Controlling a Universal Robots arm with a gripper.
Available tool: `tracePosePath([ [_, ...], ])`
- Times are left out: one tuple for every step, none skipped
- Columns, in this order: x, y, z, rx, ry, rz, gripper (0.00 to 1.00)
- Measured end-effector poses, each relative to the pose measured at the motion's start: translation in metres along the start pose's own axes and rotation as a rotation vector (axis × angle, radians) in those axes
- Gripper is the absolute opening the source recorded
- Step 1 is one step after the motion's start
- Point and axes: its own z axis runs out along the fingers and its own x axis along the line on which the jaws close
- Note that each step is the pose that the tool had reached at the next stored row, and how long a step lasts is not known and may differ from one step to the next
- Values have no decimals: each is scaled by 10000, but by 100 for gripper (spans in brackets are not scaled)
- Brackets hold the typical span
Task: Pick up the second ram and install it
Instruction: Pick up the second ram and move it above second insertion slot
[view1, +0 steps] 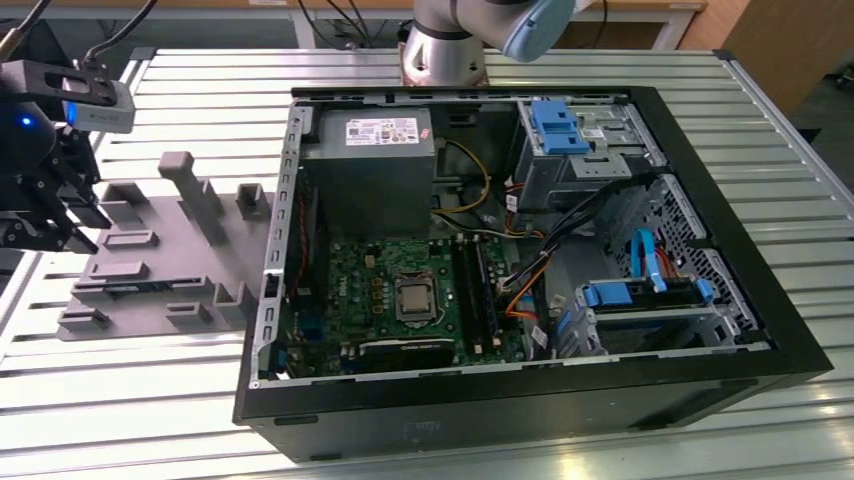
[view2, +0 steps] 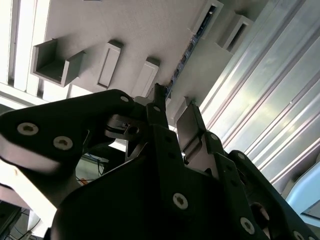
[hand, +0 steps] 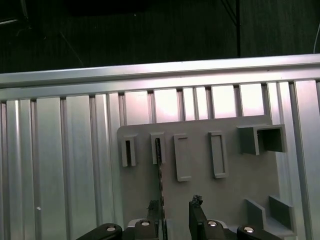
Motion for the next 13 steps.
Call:
tracePosePath([
  [0,0,0,-1,1,0,37],
  [0,0,0,-1,1,0,37],
  [0,0,1,0,0,0,37],
  [0,0,2,1,-1,-1,37],
  [0,0,2,1,-1,0,37],
  [0,0,2,1,-1,0,37],
  [1,0,5,2,-2,-1,37],
  [2,-1,16,5,-4,-1,37],
  [6,-2,30,3,-2,-5,37],
  [10,-3,46,1,0,-9,37],
  [15,-4,64,1,-1,-17,37],
  [18,-4,82,0,0,-27,37],
  [20,-5,100,0,-1,-38,37],
])
